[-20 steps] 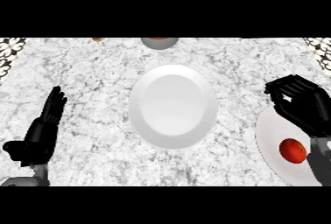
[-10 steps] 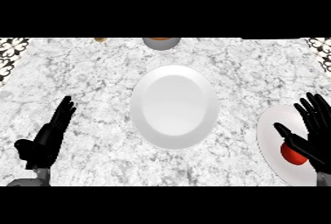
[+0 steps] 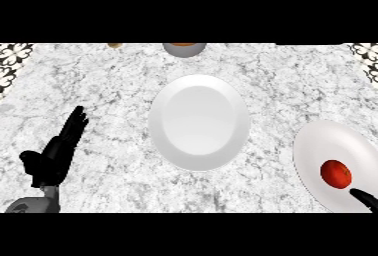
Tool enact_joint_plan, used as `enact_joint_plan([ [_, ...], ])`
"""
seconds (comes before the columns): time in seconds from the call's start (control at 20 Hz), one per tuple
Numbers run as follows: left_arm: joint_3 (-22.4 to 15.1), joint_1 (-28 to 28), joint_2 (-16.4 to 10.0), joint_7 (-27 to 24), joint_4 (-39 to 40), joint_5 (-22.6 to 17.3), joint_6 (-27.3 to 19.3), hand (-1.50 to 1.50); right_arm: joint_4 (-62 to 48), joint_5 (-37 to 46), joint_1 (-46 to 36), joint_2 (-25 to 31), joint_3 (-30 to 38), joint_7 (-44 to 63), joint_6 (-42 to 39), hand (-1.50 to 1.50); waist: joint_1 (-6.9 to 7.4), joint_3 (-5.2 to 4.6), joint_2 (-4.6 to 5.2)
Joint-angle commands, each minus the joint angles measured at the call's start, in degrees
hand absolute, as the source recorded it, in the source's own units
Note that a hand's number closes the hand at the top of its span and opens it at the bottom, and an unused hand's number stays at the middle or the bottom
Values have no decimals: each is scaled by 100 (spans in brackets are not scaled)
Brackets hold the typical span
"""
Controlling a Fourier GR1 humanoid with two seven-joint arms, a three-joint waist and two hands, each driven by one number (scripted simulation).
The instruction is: Pick the tomato from the plate and place it in the plate
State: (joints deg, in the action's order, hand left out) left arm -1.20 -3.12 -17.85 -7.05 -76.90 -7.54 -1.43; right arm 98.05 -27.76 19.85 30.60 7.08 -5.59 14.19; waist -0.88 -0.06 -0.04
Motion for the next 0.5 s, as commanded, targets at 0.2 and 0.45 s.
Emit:
enact_joint_plan([
  [0.2, -104, -75, 194, -128, 159, 158, -54, 0, -114, 704, 270, 1288, -463, 1101, -863, -150, 133, 0, 25],
  [0.45, -14, 90, 139, 62, -215, 134, 20, 0, -385, 455, -38, 1418, -316, 1635, -1604, -150, 112, 6, 5],
])
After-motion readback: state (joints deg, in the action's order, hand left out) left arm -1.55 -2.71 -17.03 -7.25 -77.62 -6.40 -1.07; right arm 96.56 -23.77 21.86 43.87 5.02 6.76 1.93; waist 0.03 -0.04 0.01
